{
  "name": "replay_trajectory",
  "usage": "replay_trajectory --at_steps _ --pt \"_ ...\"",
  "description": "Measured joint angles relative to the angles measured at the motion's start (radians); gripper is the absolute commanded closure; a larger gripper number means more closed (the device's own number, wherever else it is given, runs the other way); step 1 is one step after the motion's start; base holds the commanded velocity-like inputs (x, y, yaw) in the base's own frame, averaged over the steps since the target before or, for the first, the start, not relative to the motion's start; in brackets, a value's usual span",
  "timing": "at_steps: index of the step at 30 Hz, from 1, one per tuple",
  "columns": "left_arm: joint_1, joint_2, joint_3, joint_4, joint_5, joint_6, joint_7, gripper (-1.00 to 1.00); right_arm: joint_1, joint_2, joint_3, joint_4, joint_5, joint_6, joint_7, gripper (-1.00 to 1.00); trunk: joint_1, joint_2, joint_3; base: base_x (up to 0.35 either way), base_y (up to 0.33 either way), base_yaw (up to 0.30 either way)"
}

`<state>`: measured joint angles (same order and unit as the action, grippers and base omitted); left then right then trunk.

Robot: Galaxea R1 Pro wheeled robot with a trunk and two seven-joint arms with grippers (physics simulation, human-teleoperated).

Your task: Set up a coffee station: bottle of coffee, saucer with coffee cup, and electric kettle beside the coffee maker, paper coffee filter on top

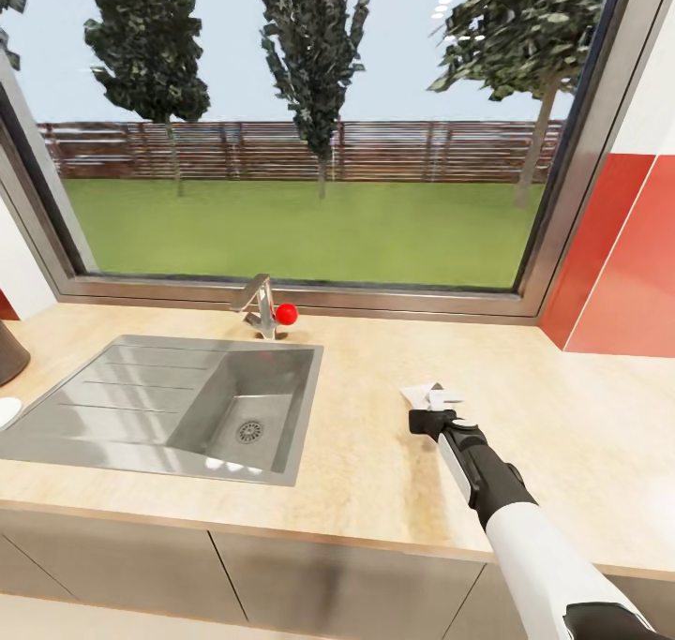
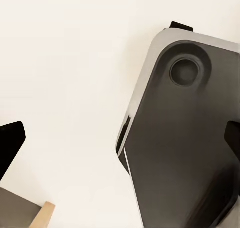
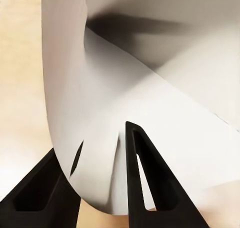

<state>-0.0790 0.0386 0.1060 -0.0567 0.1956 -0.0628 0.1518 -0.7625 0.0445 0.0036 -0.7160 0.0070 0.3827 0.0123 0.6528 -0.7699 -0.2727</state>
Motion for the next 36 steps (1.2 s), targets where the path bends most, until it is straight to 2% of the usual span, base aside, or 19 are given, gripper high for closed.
replay_trajectory --at_steps 2,20,30,36 --pt "0.0 0.0 0.0 0.0 0.0 0.0 0.0 -1.0 0.0 0.0 0.0 0.0 -0.002 0.0 0.0 1.0 0.0 0.0 0.0 0.0 0.0 0.0" --pt "0.0 0.0 0.0 0.0 0.0 0.0 -0.001 -1.0 0.001 0.0 0.0 0.001 -0.005 0.0 0.002 1.0 -0.069 0.126 0.056 0.0 0.0 0.0" --pt "0.0 0.0 0.0 -0.001 0.0 -0.004 -0.001 -1.0 0.001 0.001 0.001 -0.021 -0.004 0.001 0.001 1.0 -0.107 0.196 0.088 0.0 0.0 0.0" --pt "0.0 0.0 0.0 0.0 0.0 -0.005 0.0 -1.0 0.001 0.002 0.001 -0.075 -0.004 0.003 0.001 1.0 -0.13 0.238 0.107 0.0 0.0 0.0"
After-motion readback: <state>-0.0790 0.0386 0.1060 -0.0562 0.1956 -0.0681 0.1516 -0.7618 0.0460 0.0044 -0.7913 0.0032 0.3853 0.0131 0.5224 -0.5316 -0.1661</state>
